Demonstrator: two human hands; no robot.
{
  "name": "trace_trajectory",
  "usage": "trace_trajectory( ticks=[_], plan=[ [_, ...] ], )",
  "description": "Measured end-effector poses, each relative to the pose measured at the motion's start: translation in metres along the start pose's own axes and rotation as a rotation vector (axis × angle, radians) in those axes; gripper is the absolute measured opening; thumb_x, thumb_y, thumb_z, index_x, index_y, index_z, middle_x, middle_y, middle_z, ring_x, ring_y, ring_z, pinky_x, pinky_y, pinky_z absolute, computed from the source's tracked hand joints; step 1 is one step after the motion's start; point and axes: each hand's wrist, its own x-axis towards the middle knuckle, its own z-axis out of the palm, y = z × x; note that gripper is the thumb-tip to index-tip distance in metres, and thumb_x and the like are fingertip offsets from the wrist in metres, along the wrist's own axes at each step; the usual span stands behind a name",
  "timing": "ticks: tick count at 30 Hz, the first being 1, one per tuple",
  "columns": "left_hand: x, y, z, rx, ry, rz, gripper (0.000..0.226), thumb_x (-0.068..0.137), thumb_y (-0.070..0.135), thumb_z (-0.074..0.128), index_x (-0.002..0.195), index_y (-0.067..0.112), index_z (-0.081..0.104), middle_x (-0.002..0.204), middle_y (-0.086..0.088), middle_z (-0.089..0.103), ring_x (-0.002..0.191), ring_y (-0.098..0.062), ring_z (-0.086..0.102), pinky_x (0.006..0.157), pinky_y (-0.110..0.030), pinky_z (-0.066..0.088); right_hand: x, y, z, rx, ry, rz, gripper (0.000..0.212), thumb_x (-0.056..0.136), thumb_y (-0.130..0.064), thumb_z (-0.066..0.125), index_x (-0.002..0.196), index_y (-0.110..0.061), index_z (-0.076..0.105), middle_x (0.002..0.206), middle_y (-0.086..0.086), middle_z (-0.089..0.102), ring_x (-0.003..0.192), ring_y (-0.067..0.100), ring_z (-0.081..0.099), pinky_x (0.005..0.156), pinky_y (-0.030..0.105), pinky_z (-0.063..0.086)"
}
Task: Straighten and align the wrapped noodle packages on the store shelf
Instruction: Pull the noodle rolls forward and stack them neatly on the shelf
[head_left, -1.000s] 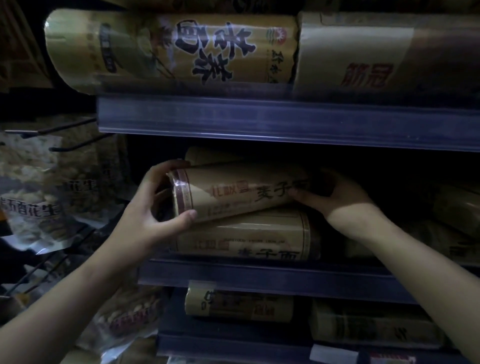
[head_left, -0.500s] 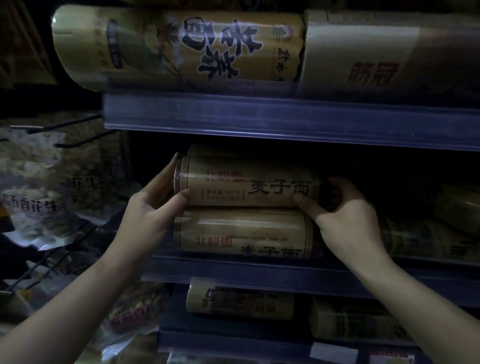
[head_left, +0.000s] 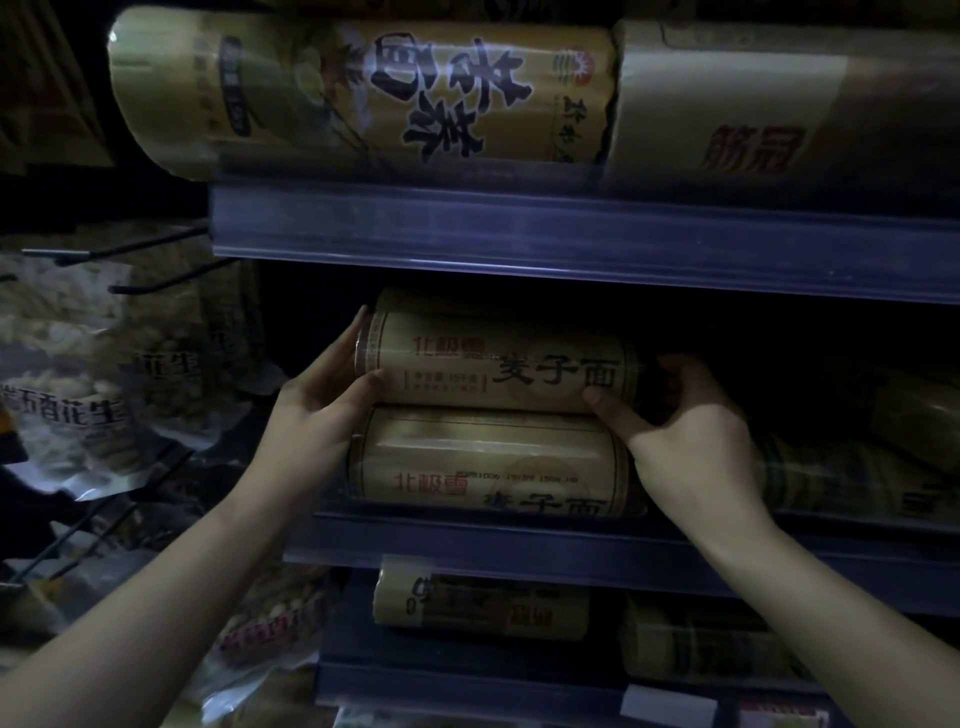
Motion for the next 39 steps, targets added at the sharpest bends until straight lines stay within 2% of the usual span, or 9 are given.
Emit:
trace_trajectory(
  ticks=[7, 14, 20, 23, 26, 30, 32, 35, 39],
  plan=[
    [0.005, -0.005, -0.005, 0.009, -0.015, -0.011, 0.054, 0.097, 0.016, 0.06, 0.144, 0.038, 0.049, 0.13, 0.013, 0.068, 0.121, -0.006, 0.062, 0.09, -0.02, 0.053, 0.003, 0.002, 0.003, 0.033, -0.008, 0.009, 0.064, 0.073, -0.049, 0.081, 0.122, -0.015, 0.058, 0.108, 0.006, 0.065, 0.095, 0.022, 0.061, 0.076, 0.026, 0.044],
    [0.004, -0.003, -0.004, 0.03, -0.028, -0.012, 0.058, 0.093, 0.023, 0.063, 0.146, 0.039, 0.046, 0.131, 0.011, 0.067, 0.121, -0.006, 0.062, 0.089, -0.018, 0.052, 0.004, 0.002, 0.003, 0.028, -0.029, 0.032, 0.062, 0.075, -0.047, 0.08, 0.123, -0.015, 0.057, 0.11, 0.007, 0.064, 0.094, 0.021, 0.058, 0.075, 0.025, 0.04],
    [-0.003, 0.004, 0.003, 0.065, 0.028, 0.007, 0.054, 0.098, 0.008, 0.057, 0.148, 0.026, 0.046, 0.126, 0.008, 0.07, 0.117, -0.007, 0.065, 0.09, -0.022, 0.054, 0.002, 0.006, -0.001, 0.017, -0.087, 0.075, 0.067, 0.076, -0.047, 0.079, 0.132, -0.02, 0.054, 0.121, 0.007, 0.065, 0.108, 0.027, 0.061, 0.082, 0.028, 0.044],
    [0.002, 0.02, 0.003, 0.124, 0.035, -0.03, 0.053, 0.095, 0.01, 0.063, 0.143, 0.028, 0.051, 0.117, 0.007, 0.073, 0.108, -0.005, 0.069, 0.075, -0.016, 0.056, 0.004, 0.007, -0.013, 0.056, -0.199, 0.099, 0.077, 0.07, -0.06, 0.075, 0.136, -0.026, 0.052, 0.123, -0.001, 0.066, 0.111, 0.022, 0.062, 0.09, 0.035, 0.051],
    [-0.002, 0.039, 0.008, 0.2, 0.007, -0.022, 0.058, 0.091, 0.018, 0.069, 0.144, 0.03, 0.047, 0.113, 0.015, 0.073, 0.106, 0.004, 0.067, 0.08, -0.016, 0.056, -0.006, 0.003, -0.032, 0.122, -0.296, 0.069, 0.09, 0.063, -0.075, 0.069, 0.141, -0.034, 0.047, 0.123, -0.015, 0.065, 0.114, 0.011, 0.061, 0.089, 0.03, 0.051],
    [-0.02, 0.061, 0.017, 0.387, -0.039, 0.033, 0.063, 0.072, 0.064, 0.073, 0.131, 0.053, 0.053, 0.116, 0.027, 0.07, 0.106, 0.008, 0.065, 0.085, -0.023, 0.052, -0.023, 0.0, -0.057, 0.193, -0.318, 0.04, 0.093, 0.064, -0.08, 0.067, 0.145, -0.045, 0.036, 0.143, -0.022, 0.05, 0.13, 0.002, 0.047, 0.105, 0.035, 0.042],
    [-0.029, 0.063, 0.016, 0.439, -0.046, 0.107, 0.053, 0.071, 0.071, 0.068, 0.122, 0.061, 0.055, 0.114, 0.036, 0.067, 0.101, 0.016, 0.064, 0.081, -0.022, 0.051, -0.03, 0.002, -0.072, 0.219, -0.317, 0.037, 0.09, 0.064, -0.079, 0.069, 0.143, -0.053, 0.034, 0.144, -0.028, 0.047, 0.132, -0.005, 0.043, 0.108, 0.036, 0.039],
    [-0.03, 0.053, 0.011, 0.451, -0.045, 0.122, 0.064, 0.076, 0.067, 0.07, 0.135, 0.057, 0.049, 0.129, 0.034, 0.059, 0.112, 0.013, 0.061, 0.086, -0.031, 0.051, -0.037, 0.006, -0.099, 0.235, -0.274, 0.057, 0.091, 0.062, -0.079, 0.071, 0.142, -0.059, 0.034, 0.145, -0.03, 0.045, 0.13, -0.011, 0.041, 0.108, 0.032, 0.038],
    [-0.023, 0.034, 0.037, 0.415, -0.205, 0.067, 0.071, 0.084, 0.051, 0.073, 0.147, 0.044, 0.042, 0.144, 0.022, 0.053, 0.128, -0.001, 0.055, 0.096, -0.042, 0.048, -0.043, 0.015, -0.131, 0.223, -0.239, 0.087, 0.093, 0.061, -0.077, 0.071, 0.145, -0.052, 0.037, 0.146, -0.026, 0.046, 0.131, -0.009, 0.042, 0.109, 0.034, 0.038]
  ],
)
